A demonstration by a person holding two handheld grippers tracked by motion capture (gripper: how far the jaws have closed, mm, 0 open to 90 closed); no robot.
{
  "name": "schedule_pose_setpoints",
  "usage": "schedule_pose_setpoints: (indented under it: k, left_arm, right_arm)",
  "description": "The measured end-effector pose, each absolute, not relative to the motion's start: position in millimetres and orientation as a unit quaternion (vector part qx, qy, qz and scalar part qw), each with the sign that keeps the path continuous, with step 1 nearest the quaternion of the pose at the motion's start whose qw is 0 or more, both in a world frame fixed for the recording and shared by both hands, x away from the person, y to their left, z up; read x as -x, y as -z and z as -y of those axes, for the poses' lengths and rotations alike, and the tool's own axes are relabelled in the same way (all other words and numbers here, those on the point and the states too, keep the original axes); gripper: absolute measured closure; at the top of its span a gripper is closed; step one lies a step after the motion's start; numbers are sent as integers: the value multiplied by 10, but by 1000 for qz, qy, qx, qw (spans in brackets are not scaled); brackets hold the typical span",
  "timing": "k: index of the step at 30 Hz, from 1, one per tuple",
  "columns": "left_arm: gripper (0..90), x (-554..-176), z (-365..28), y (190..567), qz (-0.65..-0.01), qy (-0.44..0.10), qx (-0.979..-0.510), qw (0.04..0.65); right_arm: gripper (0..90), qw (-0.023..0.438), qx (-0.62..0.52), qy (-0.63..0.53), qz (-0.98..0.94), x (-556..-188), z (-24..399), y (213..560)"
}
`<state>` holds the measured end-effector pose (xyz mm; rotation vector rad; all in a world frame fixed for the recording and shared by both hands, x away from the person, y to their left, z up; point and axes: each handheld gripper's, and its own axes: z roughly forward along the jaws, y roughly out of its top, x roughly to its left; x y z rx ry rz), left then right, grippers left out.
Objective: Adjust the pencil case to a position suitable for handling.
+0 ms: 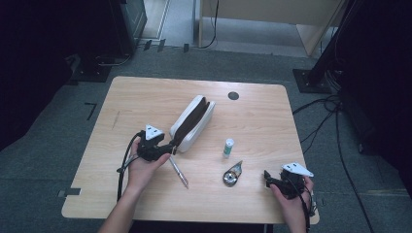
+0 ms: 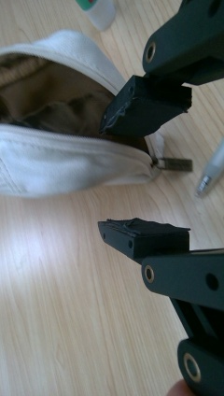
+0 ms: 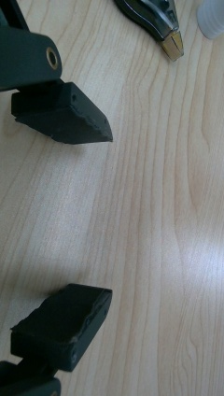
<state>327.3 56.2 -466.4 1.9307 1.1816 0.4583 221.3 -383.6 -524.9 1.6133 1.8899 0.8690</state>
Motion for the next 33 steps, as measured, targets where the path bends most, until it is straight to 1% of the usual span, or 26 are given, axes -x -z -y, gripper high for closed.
schedule_pose_setpoints:
  k: [4,6,9,11,12,13,18,20,27,30,31,33]
  left_arm:
    - [486,-3299,-454,4657,-462,-174,-767,410]
    - [510,-3324,-408,4665,-463,-174,-770,404]
    - [568,-3364,-367,4690,-472,-173,-767,399]
    - [636,-3374,-364,4695,-477,-170,-765,398]
    - [636,-3383,-367,4697,-480,-168,-764,397]
    - [689,-3388,-374,4696,-482,-163,-762,401]
    - [742,-3388,-400,4694,-477,-142,-762,415]
    - [746,-3362,-389,4698,-477,-123,-759,426]
    - [738,-3252,-281,4721,-479,-107,-753,437]
    - [721,-3186,-215,4727,-476,-97,-754,443]
    - [694,-3143,-176,4730,-469,-91,-757,446]
    - [684,-3123,-159,4729,-465,-87,-760,445]
  right_arm:
    - [200,252,-593,-319,-695,-2213,3836,5249]
    - [200,252,-593,-319,-695,-2213,3836,5249]
    - [202,252,-593,-320,-695,-2212,3835,5249]
    - [202,252,-593,-320,-695,-2212,3835,5249]
    - [202,252,-593,-320,-695,-2212,3835,5249]
    - [202,252,-593,-320,-695,-2213,3835,5249]
    - [202,252,-592,-320,-696,-2212,3835,5249]
    - [202,252,-592,-320,-696,-2212,3835,5249]
    - [202,252,-592,-320,-696,-2212,3835,5249]
    - [202,252,-592,-320,-696,-2212,3835,5249]
    - [202,252,-592,-320,-696,-2212,3835,5249]
    - [202,252,-592,-320,-696,-2212,3835,5249]
